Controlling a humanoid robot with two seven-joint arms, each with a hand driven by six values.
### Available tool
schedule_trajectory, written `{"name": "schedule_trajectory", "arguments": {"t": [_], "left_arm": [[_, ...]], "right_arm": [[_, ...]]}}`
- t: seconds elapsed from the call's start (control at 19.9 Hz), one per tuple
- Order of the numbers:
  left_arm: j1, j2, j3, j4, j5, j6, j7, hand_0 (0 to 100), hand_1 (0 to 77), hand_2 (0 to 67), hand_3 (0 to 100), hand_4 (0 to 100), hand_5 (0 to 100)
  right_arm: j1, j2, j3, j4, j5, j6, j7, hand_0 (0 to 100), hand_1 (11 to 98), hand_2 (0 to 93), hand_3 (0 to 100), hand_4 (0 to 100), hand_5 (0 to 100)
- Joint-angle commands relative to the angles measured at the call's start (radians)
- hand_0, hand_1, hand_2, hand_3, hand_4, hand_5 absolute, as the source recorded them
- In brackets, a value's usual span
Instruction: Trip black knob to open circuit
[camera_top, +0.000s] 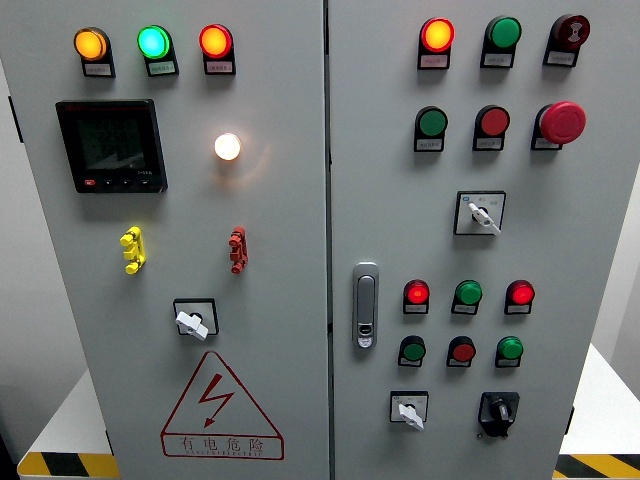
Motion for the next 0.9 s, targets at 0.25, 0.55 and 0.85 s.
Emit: {"name": "schedule_trajectory", "arguments": {"t": [0.25,0.55,0.85], "left_arm": [[0.000,0.000,0.000,0.000,0.000,0.000,0.000,0,3.0,12.9,21,7,2],[0.000,0.000,0.000,0.000,0.000,0.000,0.000,0,3.0,12.9,21,7,2],[0.000,0.000,0.000,0.000,0.000,0.000,0.000,0,3.0,12.9,21,7,2]], "right_arm": [[0.028,-0.0212,0.220,0.024,-0.208,0.057,-0.054,65,35.8,3.7,16,12,24],[0.044,-0.0243,0.467,0.045,-0.358,0.105,-0.105,65,36.0,3.7,16,12,24],[0.033,0.0003,0.674,0.160,-0.700,0.119,-0.109,64,36.1,3.6,16,12,24]]}}
